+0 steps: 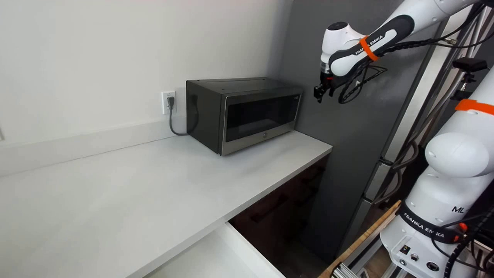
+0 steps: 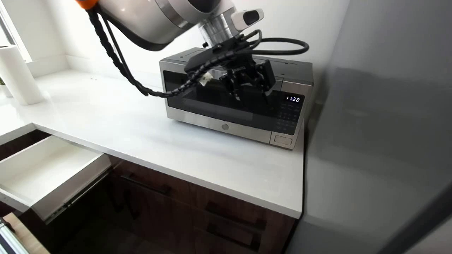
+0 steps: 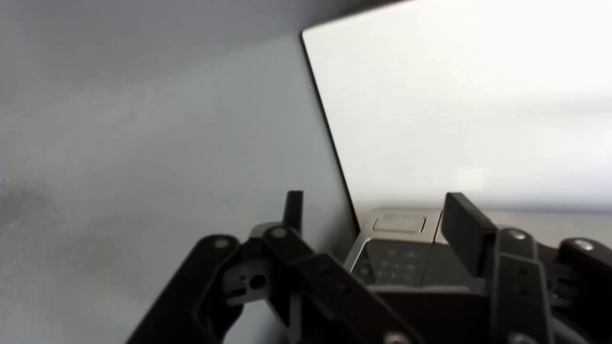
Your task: Close the microwave door
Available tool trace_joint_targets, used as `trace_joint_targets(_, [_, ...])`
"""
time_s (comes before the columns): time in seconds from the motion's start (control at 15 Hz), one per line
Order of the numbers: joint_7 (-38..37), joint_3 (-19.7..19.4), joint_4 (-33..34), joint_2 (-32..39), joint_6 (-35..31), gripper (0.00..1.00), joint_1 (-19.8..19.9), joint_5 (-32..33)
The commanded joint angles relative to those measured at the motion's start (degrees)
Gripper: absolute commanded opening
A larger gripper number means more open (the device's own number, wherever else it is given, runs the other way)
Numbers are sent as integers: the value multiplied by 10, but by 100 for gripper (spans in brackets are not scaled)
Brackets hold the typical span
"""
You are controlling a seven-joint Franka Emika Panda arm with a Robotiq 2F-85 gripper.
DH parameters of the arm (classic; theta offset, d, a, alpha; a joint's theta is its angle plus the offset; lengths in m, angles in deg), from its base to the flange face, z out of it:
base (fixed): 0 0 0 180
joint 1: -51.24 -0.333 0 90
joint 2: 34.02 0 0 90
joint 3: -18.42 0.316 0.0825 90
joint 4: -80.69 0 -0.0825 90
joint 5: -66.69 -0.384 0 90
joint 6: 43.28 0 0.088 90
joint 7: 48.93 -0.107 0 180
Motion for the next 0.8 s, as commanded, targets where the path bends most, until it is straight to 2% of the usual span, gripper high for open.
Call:
trace_joint_targets(0.0, [50,41,-25,-72,163,100,-9,-99])
trace_joint_targets(0.2, [82,62,1,-101,314,100,-31,-183])
trace_joint_targets(0.47, [85,87,45,-101,463,100,-45,-295])
trace_joint_targets(0.6, [67,89,65,-90,498,100,-49,-354])
trace_joint_targets(0.67, [73,94,45,-103,465,100,-43,-307])
trace_joint_targets(0.73, [72,95,51,-101,477,100,-44,-326])
